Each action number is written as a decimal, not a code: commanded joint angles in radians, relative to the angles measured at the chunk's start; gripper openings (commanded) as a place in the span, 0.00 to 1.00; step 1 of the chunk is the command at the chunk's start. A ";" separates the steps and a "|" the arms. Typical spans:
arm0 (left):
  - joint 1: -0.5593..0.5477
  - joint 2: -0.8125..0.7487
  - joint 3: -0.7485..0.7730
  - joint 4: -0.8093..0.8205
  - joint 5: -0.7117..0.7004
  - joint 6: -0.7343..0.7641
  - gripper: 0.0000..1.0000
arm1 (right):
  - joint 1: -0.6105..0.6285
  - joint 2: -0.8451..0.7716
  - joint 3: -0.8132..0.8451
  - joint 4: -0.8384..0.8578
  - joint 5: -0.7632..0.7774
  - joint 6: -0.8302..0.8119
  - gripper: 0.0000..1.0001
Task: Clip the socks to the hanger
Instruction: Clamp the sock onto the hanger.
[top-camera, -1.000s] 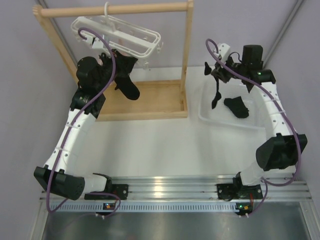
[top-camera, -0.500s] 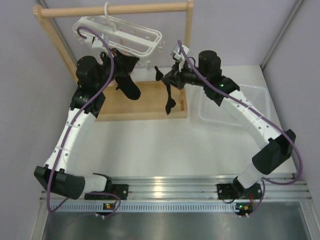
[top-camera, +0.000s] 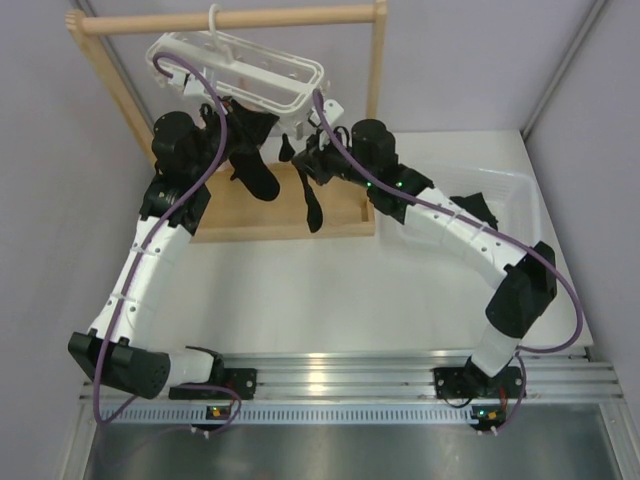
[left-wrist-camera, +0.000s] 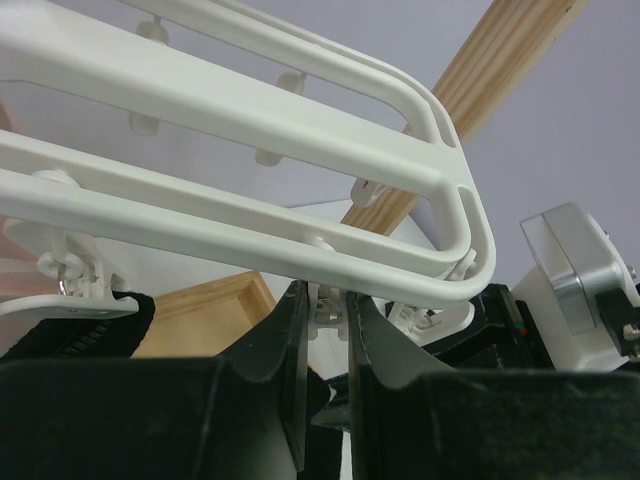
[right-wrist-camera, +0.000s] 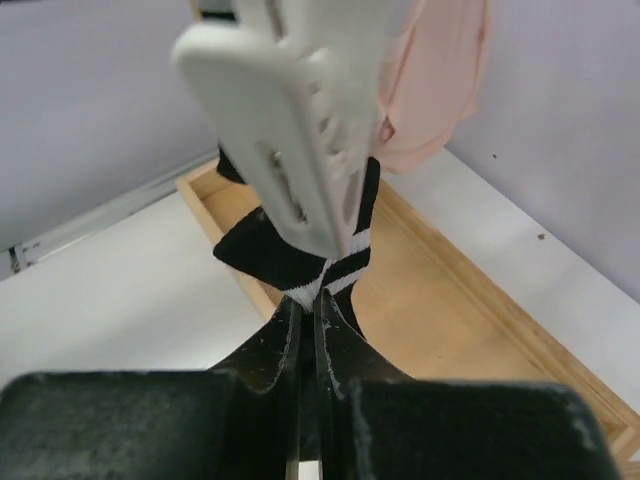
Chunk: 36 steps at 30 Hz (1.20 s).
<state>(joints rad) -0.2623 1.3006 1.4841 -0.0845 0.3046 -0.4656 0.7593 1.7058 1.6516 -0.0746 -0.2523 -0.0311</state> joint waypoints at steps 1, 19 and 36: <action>0.000 -0.024 0.013 -0.014 0.022 -0.007 0.00 | 0.008 0.003 0.062 0.144 0.093 0.080 0.00; 0.000 -0.021 0.005 -0.031 0.002 -0.004 0.00 | 0.014 0.014 0.094 0.168 0.065 0.122 0.00; 0.000 -0.024 -0.008 -0.026 0.011 -0.027 0.00 | 0.026 0.040 0.135 0.196 0.047 0.146 0.00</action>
<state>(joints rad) -0.2615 1.3003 1.4834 -0.0994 0.2905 -0.4747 0.7658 1.7443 1.7248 0.0456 -0.1928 0.0925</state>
